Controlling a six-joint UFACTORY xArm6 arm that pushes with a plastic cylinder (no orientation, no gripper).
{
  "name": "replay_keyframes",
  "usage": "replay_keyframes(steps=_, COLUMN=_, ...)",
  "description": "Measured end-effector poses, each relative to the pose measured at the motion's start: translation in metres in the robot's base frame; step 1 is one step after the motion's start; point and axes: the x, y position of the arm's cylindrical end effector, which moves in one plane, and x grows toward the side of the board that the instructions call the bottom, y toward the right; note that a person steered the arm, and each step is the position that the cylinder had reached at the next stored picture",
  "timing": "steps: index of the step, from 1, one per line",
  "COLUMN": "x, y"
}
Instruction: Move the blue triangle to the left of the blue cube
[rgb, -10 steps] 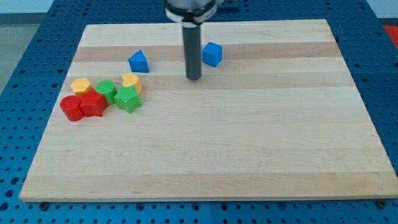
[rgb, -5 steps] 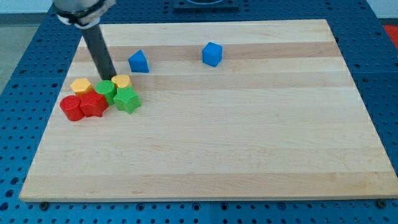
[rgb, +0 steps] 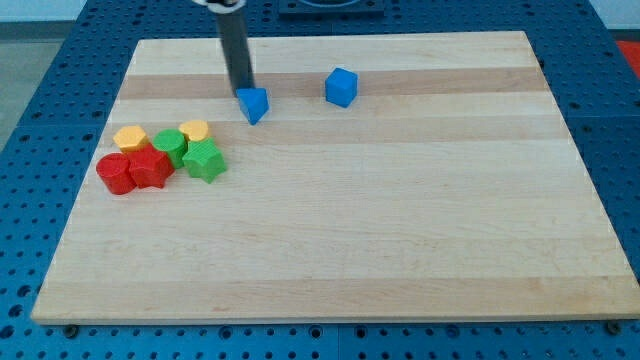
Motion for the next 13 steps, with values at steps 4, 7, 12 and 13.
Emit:
replay_keyframes(steps=4, x=0.026, y=0.02)
replay_keyframes(steps=7, x=0.004, y=0.028)
replay_keyframes(steps=12, x=0.049, y=0.129)
replay_keyframes(steps=13, x=0.062, y=0.144)
